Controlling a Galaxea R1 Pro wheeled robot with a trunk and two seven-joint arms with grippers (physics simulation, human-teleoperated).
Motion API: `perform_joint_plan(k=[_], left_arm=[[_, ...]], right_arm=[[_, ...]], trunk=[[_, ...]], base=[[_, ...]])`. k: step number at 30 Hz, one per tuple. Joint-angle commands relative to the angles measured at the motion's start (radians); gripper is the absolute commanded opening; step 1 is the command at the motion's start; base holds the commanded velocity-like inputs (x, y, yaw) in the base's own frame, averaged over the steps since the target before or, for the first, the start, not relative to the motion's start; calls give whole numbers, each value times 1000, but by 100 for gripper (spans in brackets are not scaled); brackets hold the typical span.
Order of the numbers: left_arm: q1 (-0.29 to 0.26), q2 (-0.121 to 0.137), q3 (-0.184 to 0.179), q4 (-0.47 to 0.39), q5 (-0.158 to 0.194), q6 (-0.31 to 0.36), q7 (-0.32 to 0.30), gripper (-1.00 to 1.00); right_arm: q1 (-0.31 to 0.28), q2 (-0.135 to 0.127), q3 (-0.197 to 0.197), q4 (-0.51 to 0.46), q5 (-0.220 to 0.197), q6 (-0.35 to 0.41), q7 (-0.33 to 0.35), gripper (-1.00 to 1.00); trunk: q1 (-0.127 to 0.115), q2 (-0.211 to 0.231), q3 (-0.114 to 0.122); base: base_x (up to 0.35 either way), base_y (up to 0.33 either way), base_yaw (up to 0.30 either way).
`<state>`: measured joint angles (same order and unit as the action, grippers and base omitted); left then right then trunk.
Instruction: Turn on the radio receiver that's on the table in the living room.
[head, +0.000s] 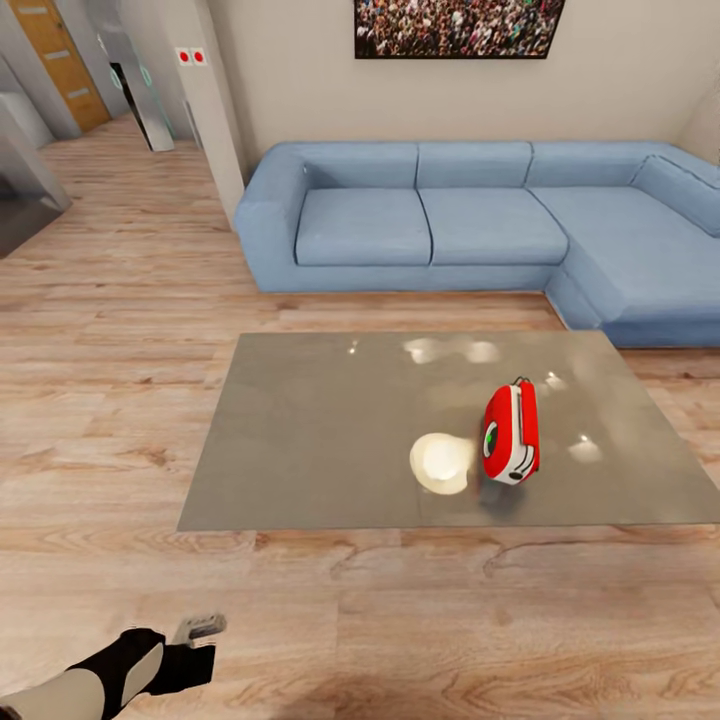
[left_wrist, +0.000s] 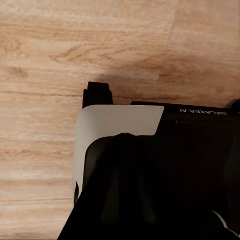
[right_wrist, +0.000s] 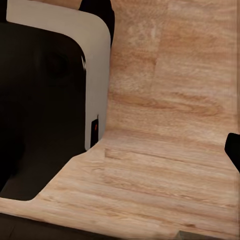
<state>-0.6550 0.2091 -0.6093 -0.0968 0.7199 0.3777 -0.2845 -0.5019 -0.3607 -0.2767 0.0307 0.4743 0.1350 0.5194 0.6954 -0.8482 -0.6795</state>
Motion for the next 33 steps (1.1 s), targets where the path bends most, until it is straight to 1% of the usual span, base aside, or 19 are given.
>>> perform_joint_plan(k=[1, 2, 4, 8, 11, 12, 14, 15, 18, 20, 24, 26, 28, 30, 32, 33], left_arm=[[0, -10, 0, 19, -9, -13, 0, -100], [1, -15, 0, 29, -12, -20, 0, -100], [6, -32, 0, 59, -20, -48, -1, -100], [30, -42, 0, 76, -24, -76, 0, -100], [50, -44, 0, 79, -25, -83, 0, -100], [72, -44, 0, 80, -26, -88, 1, -100], [118, -44, 0, 82, -26, -132, 1, -100], [133, -44, 0, 83, -26, -151, 1, -100], [168, -45, 0, 83, -25, -184, 3, -100], [187, -45, 0, 83, -25, -193, 5, -100], [231, -49, 0, 83, -25, -215, 8, -100], [252, -55, 0, 83, -25, -229, 9, -100], [272, -65, 0, 83, -24, -241, 10, -100], [300, -87, 0, 83, -23, -252, 12, -100], [312, -98, 0, 83, -22, -258, 14, -100], [324, -110, 0, 83, -21, -264, 16, -100]], right_arm=[[12, 4, -1, 0, -1, -6, -11, 100], [18, 7, -1, 0, -1, -10, -16, 100], [49, 23, -2, 0, -2, -34, -35, 100], [99, 54, -2, 0, -3, -74, -69, 100], [120, 72, -3, 0, -3, -91, -103, 100], [129, 80, -3, 0, -3, -99, -126, 100], [153, 98, -4, 0, -3, -119, -150, 100], [159, 104, -4, 0, -3, -126, -157, 100], [177, 112, -4, 0, -3, -141, -186, 100], [188, 114, -4, 0, -3, -153, -205, 100], [211, 116, -4, 0, -3, -172, -224, 100], [220, 117, -5, 0, -3, -179, -227, 100], [227, 117, -5, 0, -3, -186, -229, 100], [244, 117, -5, 0, -4, -196, -233, 100], [251, 116, -5, 0, -4, -202, -237, 100], [256, 116, -5, 0, -5, -208, -242, 100]], trunk=[[0, 0, 2], [0, 0, 3], [0, 0, 6], [0, 0, 13], [0, 0, 17], [0, 0, 19], [0, 0, 22], [0, 0, 24], [0, 0, 29], [0, 0, 32], [0, 0, 38], [0, 0, 41], [0, 0, 44], [0, 0, 48], [0, 0, 51], [0, 0, 52]], base=[[0, 0, 0], [0, 0, 0], [0, 0, 0], [0, 0, 0], [0, 0, 0], [0, 0, 0], [0, 0, 0], [0, 0, 0], [0, 0, 0], [0, 0, 0], [0, 0, 0], [0, 0, 0], [0, 0, 0], [0, 0, 0], [0, 0, 0], [0, 0, 0]])
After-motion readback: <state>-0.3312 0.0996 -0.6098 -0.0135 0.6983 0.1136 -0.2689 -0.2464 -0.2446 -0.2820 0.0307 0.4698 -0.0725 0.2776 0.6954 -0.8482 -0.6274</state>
